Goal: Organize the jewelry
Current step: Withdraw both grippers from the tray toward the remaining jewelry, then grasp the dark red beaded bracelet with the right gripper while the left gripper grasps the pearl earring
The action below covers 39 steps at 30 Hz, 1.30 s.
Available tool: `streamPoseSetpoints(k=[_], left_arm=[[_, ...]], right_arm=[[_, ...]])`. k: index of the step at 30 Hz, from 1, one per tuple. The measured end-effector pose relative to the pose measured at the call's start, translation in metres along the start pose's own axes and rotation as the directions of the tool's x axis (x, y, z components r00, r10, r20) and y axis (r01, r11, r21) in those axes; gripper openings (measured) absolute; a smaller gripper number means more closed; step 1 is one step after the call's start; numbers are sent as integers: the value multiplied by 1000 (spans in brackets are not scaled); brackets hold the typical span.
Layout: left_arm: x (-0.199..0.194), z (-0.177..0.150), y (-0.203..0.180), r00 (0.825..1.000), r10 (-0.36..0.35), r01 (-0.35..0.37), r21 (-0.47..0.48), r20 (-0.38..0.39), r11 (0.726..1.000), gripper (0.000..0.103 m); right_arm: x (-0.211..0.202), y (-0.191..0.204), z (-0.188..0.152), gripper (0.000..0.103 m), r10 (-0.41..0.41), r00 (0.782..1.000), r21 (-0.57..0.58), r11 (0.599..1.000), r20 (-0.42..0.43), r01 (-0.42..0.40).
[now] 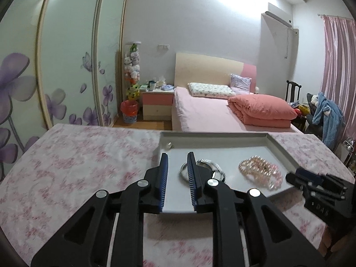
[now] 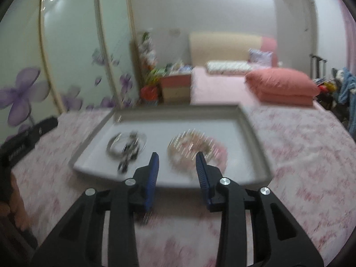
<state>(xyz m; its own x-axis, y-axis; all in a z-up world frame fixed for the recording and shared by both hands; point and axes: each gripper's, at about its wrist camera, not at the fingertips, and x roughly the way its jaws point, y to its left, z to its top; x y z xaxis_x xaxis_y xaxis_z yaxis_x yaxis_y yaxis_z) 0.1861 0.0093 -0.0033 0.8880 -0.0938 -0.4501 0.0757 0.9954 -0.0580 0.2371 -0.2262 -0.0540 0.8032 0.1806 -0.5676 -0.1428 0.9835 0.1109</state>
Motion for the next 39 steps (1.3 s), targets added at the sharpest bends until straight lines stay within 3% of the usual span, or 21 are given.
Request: streamPoseSetpoints(k=[2, 7, 17, 18, 20, 22, 26, 33, 39], left_arm=[[-3, -6, 6, 1000, 13, -13, -3, -13, 1000, 28], [-9, -19, 24, 998, 45, -45, -15, -53, 999, 29], [-11, -28, 34, 995, 41, -45, -41, -90, 998, 35], [-11, -28, 32, 995, 35, -39, -39, -92, 998, 35], [-11, -28, 28, 995, 24, -27, -36, -96, 999, 37], [-11, -29, 22, 995, 7, -10, -30, -103, 999, 37], [-11, -32, 5, 992, -31, 30, -10, -123, 999, 45], [-5, -41, -26, 974, -109, 118, 33, -200, 993, 56], [10, -53, -55, 950, -104, 135, 85, -296, 987, 58]], right_arm=[[3, 7, -9, 35, 33, 998, -16, 999, -54, -34], [18, 26, -27, 42, 86, 980, -60, 993, -178, -99], [45, 53, -34, 50, 45, 957, -131, 988, -285, -85], [45, 55, -34, 47, 36, 958, -142, 987, -283, -79], [43, 55, -33, 17, 26, 960, -158, 985, -280, -72], [41, 51, -34, 11, 27, 959, -145, 987, -280, -71], [34, 30, -35, 10, 15, 961, -98, 994, -275, -43], [21, -29, -39, 10, -124, 957, 13, 991, -263, 132], [18, -39, -43, 10, -139, 956, 24, 988, -258, 150]])
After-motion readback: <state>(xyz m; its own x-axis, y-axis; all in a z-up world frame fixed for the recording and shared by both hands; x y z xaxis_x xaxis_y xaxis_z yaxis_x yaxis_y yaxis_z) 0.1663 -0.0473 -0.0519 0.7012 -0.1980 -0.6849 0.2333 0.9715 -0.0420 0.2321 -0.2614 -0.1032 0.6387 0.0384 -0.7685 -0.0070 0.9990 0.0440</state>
